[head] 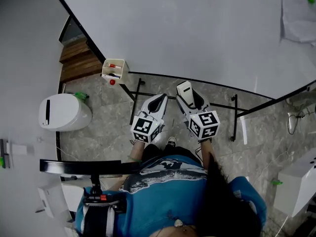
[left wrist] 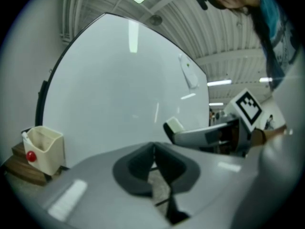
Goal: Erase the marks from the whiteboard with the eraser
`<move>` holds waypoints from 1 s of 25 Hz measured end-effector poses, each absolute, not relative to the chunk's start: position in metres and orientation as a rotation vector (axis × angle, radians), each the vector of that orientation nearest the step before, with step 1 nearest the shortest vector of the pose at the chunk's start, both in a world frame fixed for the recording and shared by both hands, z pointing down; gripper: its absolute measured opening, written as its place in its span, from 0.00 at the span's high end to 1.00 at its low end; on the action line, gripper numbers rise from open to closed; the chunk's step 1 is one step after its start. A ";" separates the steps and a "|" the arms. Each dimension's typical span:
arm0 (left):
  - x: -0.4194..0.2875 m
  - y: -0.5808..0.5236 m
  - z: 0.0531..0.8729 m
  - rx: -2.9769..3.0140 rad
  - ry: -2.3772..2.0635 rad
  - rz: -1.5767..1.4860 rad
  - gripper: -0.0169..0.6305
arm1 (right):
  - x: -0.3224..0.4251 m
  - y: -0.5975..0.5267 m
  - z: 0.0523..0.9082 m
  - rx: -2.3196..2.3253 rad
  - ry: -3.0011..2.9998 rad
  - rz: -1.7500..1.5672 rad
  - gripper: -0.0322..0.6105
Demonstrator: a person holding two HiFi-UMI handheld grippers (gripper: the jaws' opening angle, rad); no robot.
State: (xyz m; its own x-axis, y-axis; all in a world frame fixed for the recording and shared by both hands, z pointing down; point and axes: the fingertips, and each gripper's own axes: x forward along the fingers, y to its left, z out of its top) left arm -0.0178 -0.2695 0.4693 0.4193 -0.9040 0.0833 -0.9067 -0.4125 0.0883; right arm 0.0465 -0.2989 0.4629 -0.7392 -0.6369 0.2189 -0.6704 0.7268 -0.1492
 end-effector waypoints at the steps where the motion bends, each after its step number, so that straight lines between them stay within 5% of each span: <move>1: -0.017 -0.272 0.470 2.544 -1.631 0.042 0.96 | 0.046 -0.303 0.460 1.052 -2.789 0.332 0.54; 12: -0.037 -0.294 0.468 2.565 -1.603 0.069 0.96 | 0.025 -0.343 0.410 1.081 -2.784 0.037 0.54; 25: -0.068 -0.312 0.461 2.653 -1.466 0.055 0.96 | 0.033 -0.407 0.244 1.442 -2.715 -0.538 0.54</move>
State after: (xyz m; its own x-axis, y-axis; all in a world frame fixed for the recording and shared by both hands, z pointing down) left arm -0.0677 -0.3122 0.4613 0.5332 -0.8417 0.0847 -0.8457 -0.5278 0.0791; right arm 0.0330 -0.4075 0.2439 -0.5727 -0.8074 -0.1415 -0.8004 0.5135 0.3094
